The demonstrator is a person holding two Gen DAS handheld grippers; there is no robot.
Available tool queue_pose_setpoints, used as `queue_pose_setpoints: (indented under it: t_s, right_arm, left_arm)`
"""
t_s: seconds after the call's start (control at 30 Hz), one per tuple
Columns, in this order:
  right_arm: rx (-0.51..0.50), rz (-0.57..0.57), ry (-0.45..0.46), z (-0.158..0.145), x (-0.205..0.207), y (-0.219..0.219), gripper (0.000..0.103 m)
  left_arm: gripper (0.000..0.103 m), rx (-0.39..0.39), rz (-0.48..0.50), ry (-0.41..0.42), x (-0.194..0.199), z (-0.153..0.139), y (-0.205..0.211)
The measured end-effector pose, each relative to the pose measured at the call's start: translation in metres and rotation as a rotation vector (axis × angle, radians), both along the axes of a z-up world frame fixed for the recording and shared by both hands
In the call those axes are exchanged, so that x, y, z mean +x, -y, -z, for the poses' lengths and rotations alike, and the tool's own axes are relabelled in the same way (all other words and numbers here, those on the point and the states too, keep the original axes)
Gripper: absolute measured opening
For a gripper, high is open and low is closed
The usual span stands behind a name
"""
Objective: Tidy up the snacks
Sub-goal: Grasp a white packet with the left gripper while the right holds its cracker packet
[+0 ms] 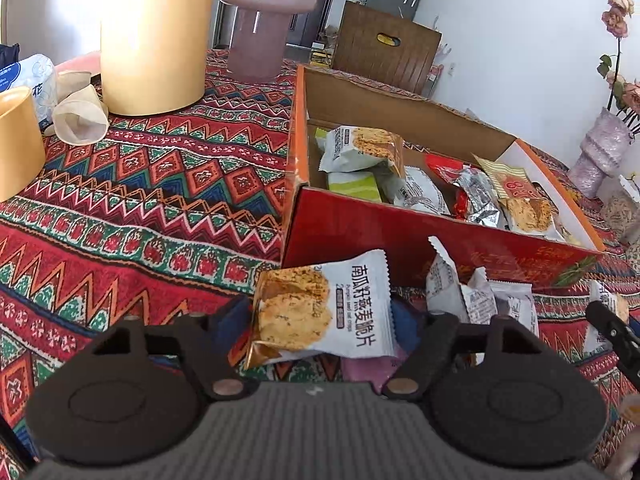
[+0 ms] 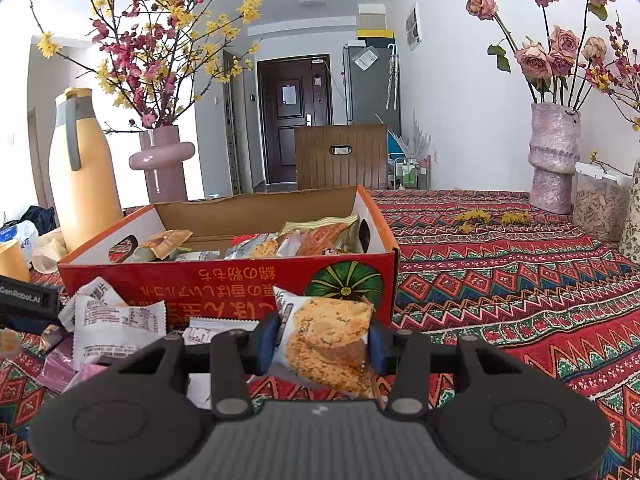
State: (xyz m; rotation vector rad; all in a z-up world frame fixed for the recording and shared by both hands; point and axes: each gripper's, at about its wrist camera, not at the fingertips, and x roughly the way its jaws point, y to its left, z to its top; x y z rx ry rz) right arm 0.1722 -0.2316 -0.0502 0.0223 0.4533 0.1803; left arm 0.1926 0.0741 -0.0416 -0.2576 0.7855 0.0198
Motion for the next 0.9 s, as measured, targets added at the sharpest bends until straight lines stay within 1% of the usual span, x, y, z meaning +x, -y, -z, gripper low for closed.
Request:
queue_pose_setpoints:
  t_s: [0.07,0.17,0.33,0.37,0.4,0.43,0.47,0.5,0.53,0.6,0.9]
  right_arm:
    - [0.0,-0.001,-0.001,0.0,0.0,0.0,0.044]
    - [0.002,-0.001,-0.004,0.0,0.0,0.001,0.044]
    - [0.001,-0.001,-0.004,0.0,0.0,0.001,0.044]
    - [0.001,-0.001,-0.004,0.0,0.0,0.001,0.044]
    - [0.001,-0.001,-0.004,0.0,0.0,0.001,0.044]
    - [0.001,-0.001,-0.003,0.0,0.0,0.001,0.044]
    - [0.001,-0.001,-0.003,0.0,0.0,0.001,0.044]
    - [0.001,-0.001,-0.004,0.0,0.0,0.001,0.044]
    - [0.001,-0.001,-0.004,0.0,0.0,0.001,0.044]
    - [0.001,0.0,-0.004,0.0,0.0,0.001,0.044]
    - [0.002,-0.001,-0.004,0.0,0.0,0.001,0.044]
  left_arm:
    - [0.07,-0.008,0.001,0.003,-0.003,0.0,-0.001]
    - [0.062,-0.015,0.002,0.01,-0.008,-0.002,-0.005]
    - [0.052,-0.012,-0.007,0.025,-0.018,-0.005,-0.012]
    - [0.049,-0.013,-0.01,0.026,-0.02,-0.005,-0.014]
    - [0.043,-0.013,-0.013,0.027,-0.022,-0.006,-0.016]
    - [0.043,-0.012,-0.016,0.03,-0.024,-0.006,-0.018]
    - [0.039,-0.009,-0.022,0.032,-0.025,-0.007,-0.019]
    - [0.031,-0.005,-0.025,0.032,-0.026,-0.007,-0.02]
    - [0.026,-0.004,-0.023,0.03,-0.027,-0.007,-0.021]
    - [0.021,-0.004,-0.026,0.027,-0.028,-0.006,-0.022]
    - [0.02,0.053,-0.028,0.045,-0.032,-0.005,-0.017]
